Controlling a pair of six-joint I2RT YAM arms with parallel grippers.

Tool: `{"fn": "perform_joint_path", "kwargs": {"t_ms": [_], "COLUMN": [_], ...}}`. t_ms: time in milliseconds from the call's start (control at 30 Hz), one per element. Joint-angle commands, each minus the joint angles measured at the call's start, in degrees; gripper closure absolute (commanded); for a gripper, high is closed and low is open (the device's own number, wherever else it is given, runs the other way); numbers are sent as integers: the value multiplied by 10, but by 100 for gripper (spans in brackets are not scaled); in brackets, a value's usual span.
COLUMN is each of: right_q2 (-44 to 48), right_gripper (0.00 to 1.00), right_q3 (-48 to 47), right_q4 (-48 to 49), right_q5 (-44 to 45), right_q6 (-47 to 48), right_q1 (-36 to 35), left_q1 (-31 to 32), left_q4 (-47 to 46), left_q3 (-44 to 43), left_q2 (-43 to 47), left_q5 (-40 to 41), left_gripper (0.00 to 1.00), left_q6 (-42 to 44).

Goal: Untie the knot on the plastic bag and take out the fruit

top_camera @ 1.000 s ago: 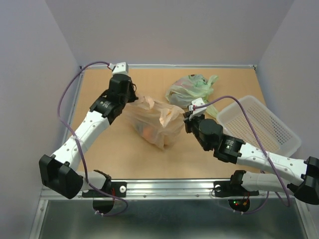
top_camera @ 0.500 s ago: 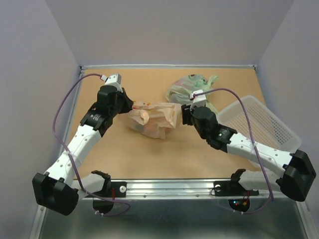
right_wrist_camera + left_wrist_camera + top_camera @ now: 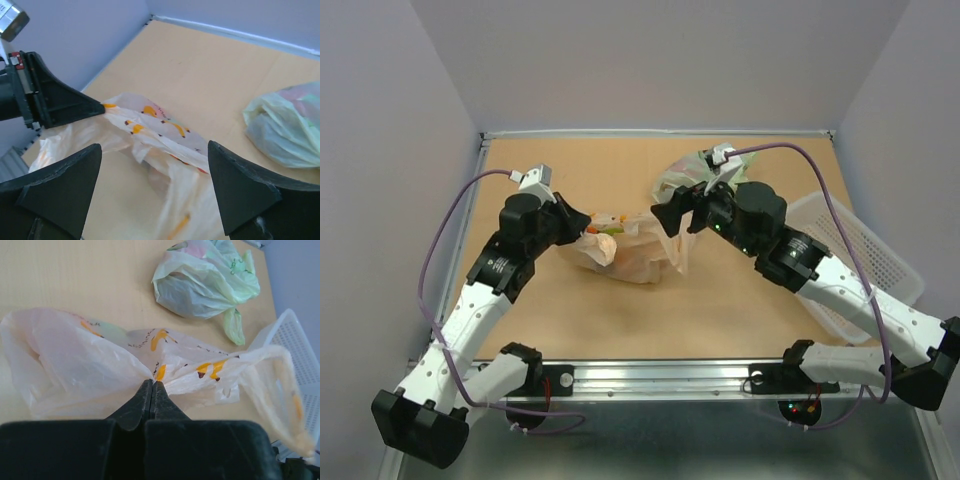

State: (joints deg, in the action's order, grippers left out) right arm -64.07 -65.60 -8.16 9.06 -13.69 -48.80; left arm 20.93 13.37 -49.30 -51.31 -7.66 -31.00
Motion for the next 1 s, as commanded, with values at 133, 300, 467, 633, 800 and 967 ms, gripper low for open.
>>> {"fn": "perform_joint_path", "kwargs": {"t_ms": [133,300,467,633,800,967], "right_q2": [-36,-37,-61,-119,-183,-221], "right_gripper": [12,12,18,37,47,46], "right_q3": [-26,34,38,11,8,93], "right_q4": [-27,-1,35,51,55,68], "right_q5": [3,39,73,117,130,104], "right_q6": [-152,-205,-187,-157,-165,-181], "right_q1": [-59,-84,-85,-85,-86,-85], "left_q1": [3,6,10,11,13,13], "left_q4": [-28,-35,-34,-30,-27,-55], "left_q3": [-81,-74,-58,-46,-42,-48], "left_q2": [-7,-5,8,22,32,24], "left_q5": [3,-17,-29,-38,-21,11], "left_gripper": [100,100,100,100,100,100], "left_q6": [-53,-68,-69,-71,-67,-70]}}
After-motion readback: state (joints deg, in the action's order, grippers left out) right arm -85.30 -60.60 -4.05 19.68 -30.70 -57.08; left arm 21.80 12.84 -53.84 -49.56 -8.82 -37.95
